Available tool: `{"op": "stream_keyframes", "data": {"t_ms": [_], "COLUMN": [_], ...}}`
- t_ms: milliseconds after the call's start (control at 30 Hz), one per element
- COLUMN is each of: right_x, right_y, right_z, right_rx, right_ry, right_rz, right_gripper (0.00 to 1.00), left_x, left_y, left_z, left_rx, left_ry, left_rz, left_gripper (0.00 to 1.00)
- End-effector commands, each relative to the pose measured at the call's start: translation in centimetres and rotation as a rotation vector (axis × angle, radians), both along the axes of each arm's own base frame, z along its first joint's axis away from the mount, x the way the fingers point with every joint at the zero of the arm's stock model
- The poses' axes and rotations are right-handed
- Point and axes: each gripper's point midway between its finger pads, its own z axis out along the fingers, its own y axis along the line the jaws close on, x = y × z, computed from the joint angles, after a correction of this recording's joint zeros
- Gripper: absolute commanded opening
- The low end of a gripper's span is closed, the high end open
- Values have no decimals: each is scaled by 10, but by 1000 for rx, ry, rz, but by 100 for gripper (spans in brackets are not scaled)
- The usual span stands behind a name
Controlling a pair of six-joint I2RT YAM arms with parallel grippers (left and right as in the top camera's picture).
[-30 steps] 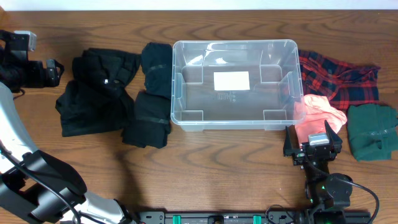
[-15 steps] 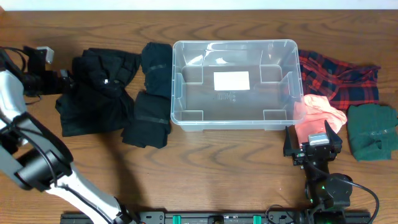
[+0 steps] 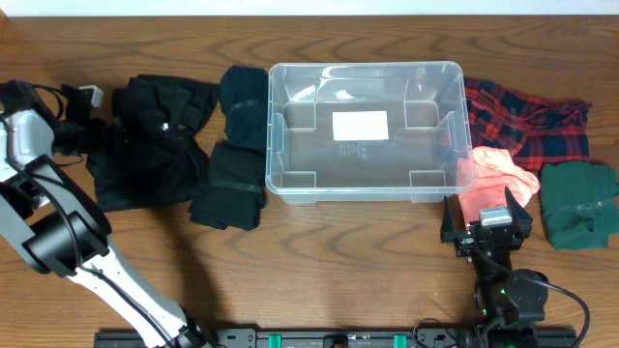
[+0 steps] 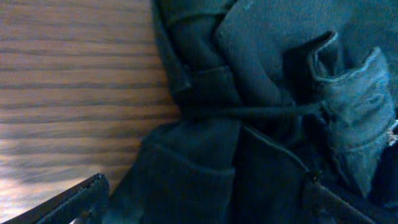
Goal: Pack container
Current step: 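Move the left gripper over the black jacket at far left, then grasp the black jacket with the left gripper and lift it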
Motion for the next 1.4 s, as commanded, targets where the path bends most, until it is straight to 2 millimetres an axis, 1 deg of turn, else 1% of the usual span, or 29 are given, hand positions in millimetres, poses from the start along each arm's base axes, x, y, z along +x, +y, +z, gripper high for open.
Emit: {"op": "stream_keyframes", "data": {"t_ms": [0,67,267,300,333,367,400,567,667,733,833,867,967,1100,1233,1367], "right_x": [0,0,0,0,0,0,0,0,0,0,0,0,0,0,0,0], "right_y": [-1,-1,-1,-1,-1,-1,-1,-1,-1,-1,-1,-1,-1,-1,-1,-1], "right_z": [-1,-1,-1,-1,-1,-1,-1,-1,-1,-1,-1,-1,-1,-1,-1,-1], "right_rx": [-10,-10,-10,-10,-10,-10,-10,-10,-10,-10,-10,-9,-10,-10,-10,-10], "right_ry": [0,0,0,0,0,0,0,0,0,0,0,0,0,0,0,0], "right_rz": [-5,-5,-5,-5,-5,-5,-5,-5,-5,-5,-5,-5,-5,-5,-5,-5], "right_gripper": [99,99,99,99,99,99,99,99,99,99,99,99,99,99,99,99], "left_x": [1,1,-8,-10,-11,-11,-12,-13,-14,-14,-15,-15,-16,-14,-11,-6], "left_y": [-13,-15,-8,-8,-7,-8,-8,-9,-9,-10,-10,-10,-11,-10,-9,-6], "left_z": [-17,-20,-26,-26,-27,-27,-27,-27,-27,-27,-27,-27,-27,-21,-7,22], "left_rx": [-25,-26,22,25,28,26,24,21,20,18,17,16,14,17,30,46], "left_ry": [34,46,102,109,115,118,121,126,128,130,132,134,136,123,99,54], "left_rz": [-29,-34,-23,-22,-21,-21,-21,-21,-21,-22,-22,-21,-21,-21,-6,44], "left_gripper": [98,98,99,98,93,84,79,66,47,39,36,31,6,6,6,6]}}
